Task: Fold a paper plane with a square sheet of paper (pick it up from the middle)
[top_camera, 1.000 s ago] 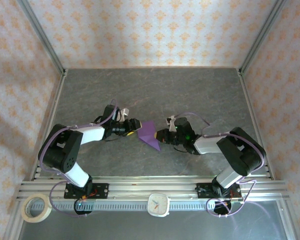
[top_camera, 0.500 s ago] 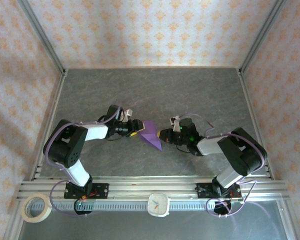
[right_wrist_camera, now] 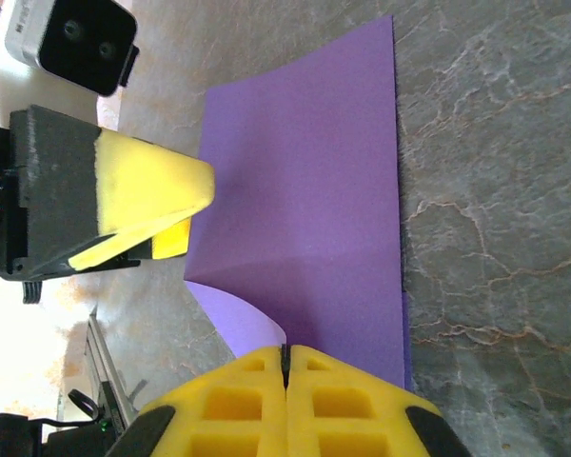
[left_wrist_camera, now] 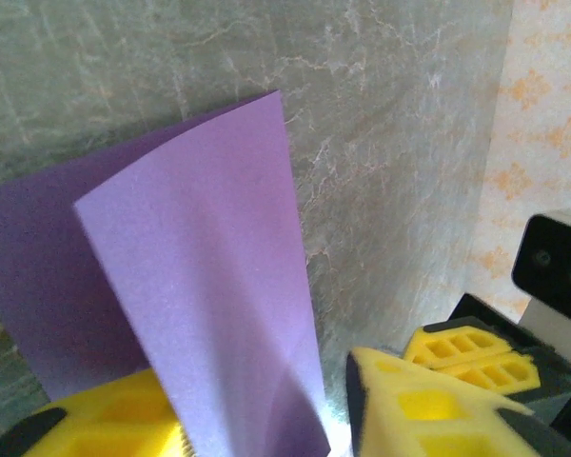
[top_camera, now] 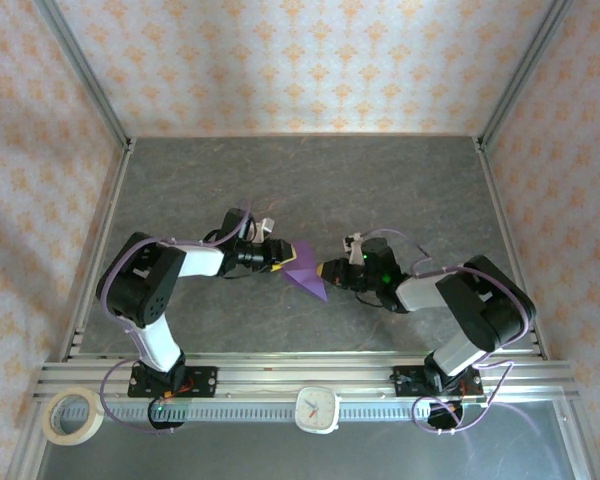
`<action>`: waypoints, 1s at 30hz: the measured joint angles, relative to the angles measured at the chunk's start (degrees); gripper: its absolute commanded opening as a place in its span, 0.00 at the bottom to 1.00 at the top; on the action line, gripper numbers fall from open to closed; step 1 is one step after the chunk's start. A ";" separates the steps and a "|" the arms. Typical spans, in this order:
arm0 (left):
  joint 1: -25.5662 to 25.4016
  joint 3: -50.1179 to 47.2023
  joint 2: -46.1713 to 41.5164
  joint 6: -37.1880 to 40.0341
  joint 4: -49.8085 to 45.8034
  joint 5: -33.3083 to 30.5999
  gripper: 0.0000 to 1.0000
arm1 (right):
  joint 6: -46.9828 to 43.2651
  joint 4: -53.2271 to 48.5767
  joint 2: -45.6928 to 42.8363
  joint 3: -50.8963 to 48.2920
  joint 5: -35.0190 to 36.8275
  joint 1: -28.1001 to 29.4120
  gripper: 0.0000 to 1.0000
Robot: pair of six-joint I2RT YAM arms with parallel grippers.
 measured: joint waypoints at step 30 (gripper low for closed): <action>-0.35 6.67 3.50 -7.19 6.80 -6.91 0.12 | -14.82 -13.66 -17.25 -1.64 23.85 0.35 0.51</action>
